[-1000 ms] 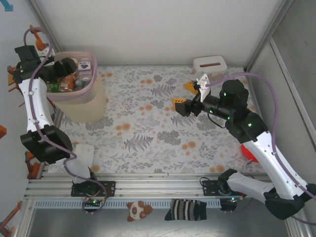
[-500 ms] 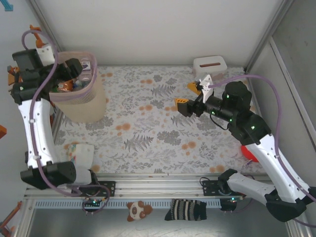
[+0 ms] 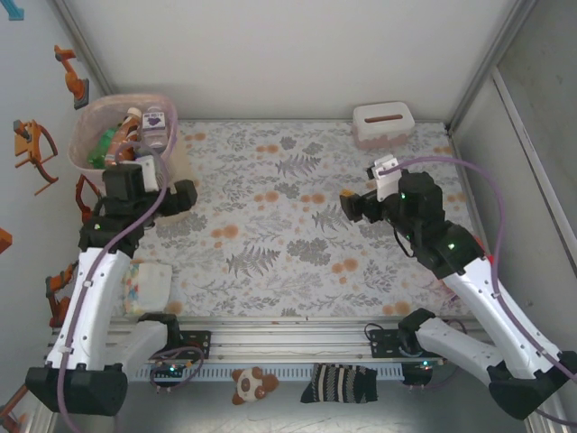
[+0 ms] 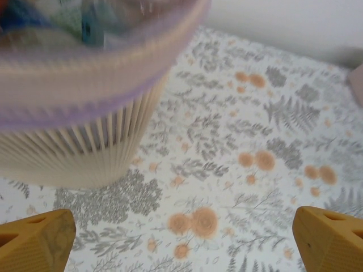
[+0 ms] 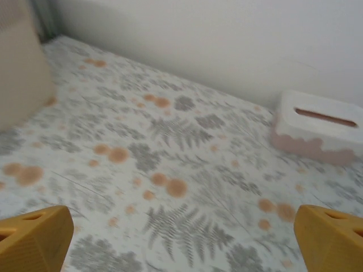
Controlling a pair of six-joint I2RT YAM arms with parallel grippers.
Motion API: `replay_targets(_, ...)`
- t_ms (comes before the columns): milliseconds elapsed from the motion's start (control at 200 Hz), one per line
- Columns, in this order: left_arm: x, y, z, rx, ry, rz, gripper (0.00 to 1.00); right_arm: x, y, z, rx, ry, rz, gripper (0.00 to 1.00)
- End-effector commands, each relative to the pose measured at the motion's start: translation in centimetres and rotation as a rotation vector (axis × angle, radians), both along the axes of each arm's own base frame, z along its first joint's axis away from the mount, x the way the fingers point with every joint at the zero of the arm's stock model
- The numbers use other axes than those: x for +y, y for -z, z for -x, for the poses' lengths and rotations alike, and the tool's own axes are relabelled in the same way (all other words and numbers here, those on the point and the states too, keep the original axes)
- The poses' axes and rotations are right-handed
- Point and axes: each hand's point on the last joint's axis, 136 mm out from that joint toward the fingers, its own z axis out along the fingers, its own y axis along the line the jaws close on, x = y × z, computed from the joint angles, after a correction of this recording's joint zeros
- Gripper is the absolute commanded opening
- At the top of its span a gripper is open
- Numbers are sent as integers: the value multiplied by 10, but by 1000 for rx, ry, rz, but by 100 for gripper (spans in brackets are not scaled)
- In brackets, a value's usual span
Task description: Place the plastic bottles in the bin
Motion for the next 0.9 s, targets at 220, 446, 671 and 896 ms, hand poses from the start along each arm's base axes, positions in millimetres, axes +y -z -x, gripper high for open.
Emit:
replay_targets(220, 30, 93, -8, 4, -180, -175, 97, -102, 86, -31, 33, 466, 84, 100)
replay_targets(446, 48, 131, -14, -37, -178, -350, 97, -145, 159, -43, 75, 647, 71, 100)
replay_targets(671, 53, 152, -34, -113, -153, -379, 97, -167, 205, -59, 98, 681, 34, 100)
replay_targets(896, 52, 135, -64, -344, -105, -247, 97, -172, 199, -84, 3, 640, -41, 99)
